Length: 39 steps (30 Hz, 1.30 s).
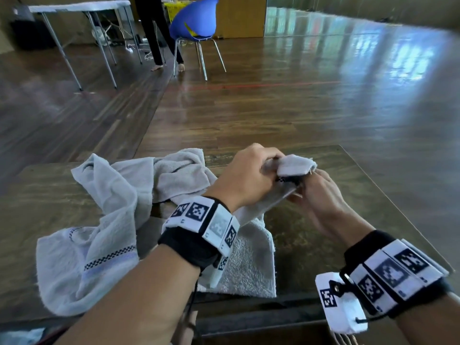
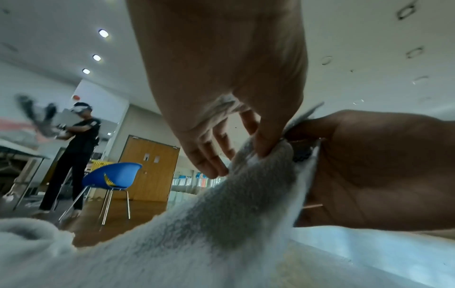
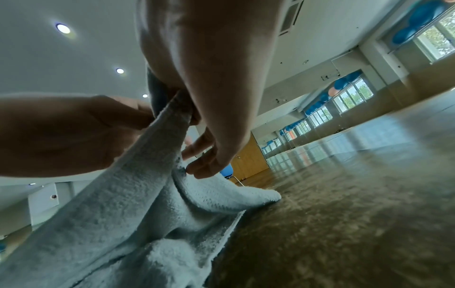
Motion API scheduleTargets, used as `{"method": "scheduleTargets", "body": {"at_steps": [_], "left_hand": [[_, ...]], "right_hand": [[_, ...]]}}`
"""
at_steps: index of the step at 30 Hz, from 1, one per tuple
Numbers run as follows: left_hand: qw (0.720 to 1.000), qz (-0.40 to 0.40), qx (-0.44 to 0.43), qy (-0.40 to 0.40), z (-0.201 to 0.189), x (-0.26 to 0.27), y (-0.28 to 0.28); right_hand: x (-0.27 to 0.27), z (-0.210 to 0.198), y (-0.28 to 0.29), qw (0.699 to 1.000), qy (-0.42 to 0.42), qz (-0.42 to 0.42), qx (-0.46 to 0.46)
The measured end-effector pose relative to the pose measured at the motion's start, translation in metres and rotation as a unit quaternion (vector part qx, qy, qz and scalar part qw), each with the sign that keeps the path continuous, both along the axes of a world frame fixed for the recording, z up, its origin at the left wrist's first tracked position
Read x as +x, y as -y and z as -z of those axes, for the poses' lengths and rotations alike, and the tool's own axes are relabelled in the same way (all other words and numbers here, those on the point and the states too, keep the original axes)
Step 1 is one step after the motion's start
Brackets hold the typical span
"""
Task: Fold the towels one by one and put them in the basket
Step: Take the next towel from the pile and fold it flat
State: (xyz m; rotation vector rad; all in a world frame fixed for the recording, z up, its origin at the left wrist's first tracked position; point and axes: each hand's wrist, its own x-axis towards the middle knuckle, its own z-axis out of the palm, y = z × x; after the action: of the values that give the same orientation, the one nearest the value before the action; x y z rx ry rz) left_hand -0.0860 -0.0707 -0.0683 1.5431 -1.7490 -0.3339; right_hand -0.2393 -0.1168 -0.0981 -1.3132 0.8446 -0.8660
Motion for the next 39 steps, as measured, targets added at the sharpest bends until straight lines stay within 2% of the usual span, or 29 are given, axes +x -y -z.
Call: {"method": "scheduleTargets", "body": {"at_steps": [2, 5, 8, 10, 13, 15, 18, 21, 23, 25, 27, 30, 32, 34, 39], "left_hand": [[1.000, -0.014, -0.019, -0.009, -0.001, 0.000, 0.003], [0.996, -0.046, -0.030, -0.077, -0.003, 0.001, 0.013], [0.996, -0.050, -0.039, -0.064, -0.005, -0.005, 0.023], [0.996, -0.047, -0.059, -0.040, -0.005, -0.011, 0.029], [0.994, -0.055, -0.089, -0.036, -0.006, -0.017, 0.037], [0.994, -0.056, -0.087, -0.033, -0.007, -0.021, 0.040], [0.996, -0.058, -0.063, -0.034, -0.009, -0.021, 0.041], [0.997, -0.064, -0.044, -0.021, -0.012, -0.013, 0.039], [0.996, -0.068, -0.056, -0.016, -0.012, -0.008, 0.036], [0.993, -0.074, -0.085, -0.029, -0.012, -0.004, 0.033], [0.990, -0.075, -0.112, -0.030, -0.012, -0.003, 0.031], [0.990, -0.061, -0.124, -0.008, -0.011, -0.002, 0.028], [0.994, -0.035, -0.100, 0.010, -0.007, -0.003, 0.026], [0.998, -0.016, -0.055, 0.033, -0.002, -0.007, 0.024], [0.988, -0.009, 0.062, 0.138, 0.015, -0.008, 0.024]], "right_hand": [[-0.004, -0.004, 0.004, 0.999, -0.026, 0.000, -0.020], [-0.010, -0.008, 0.012, 0.998, -0.045, 0.007, -0.046], [-0.016, -0.009, 0.015, 0.997, -0.061, 0.000, -0.041], [-0.017, -0.007, 0.010, 0.992, -0.113, -0.040, -0.041], [-0.008, 0.001, -0.003, 0.969, -0.205, -0.137, -0.028], [-0.003, 0.005, -0.005, 0.959, -0.237, -0.155, -0.001], [-0.004, 0.002, 0.003, 0.972, -0.211, -0.080, 0.062], [-0.016, -0.006, 0.022, 0.990, -0.059, 0.082, 0.093], [-0.023, -0.008, 0.034, 0.983, 0.065, 0.170, 0.036], [-0.026, -0.006, 0.041, 0.976, 0.089, 0.188, -0.059], [-0.025, -0.004, 0.043, 0.977, 0.036, 0.161, -0.132], [-0.024, -0.001, 0.038, 0.977, -0.097, 0.104, -0.162], [-0.022, 0.002, 0.032, 0.956, -0.184, 0.128, -0.188], [-0.020, 0.004, 0.025, 0.931, -0.214, 0.153, -0.251], [-0.018, 0.005, 0.019, 0.886, -0.244, 0.122, -0.375]]}}
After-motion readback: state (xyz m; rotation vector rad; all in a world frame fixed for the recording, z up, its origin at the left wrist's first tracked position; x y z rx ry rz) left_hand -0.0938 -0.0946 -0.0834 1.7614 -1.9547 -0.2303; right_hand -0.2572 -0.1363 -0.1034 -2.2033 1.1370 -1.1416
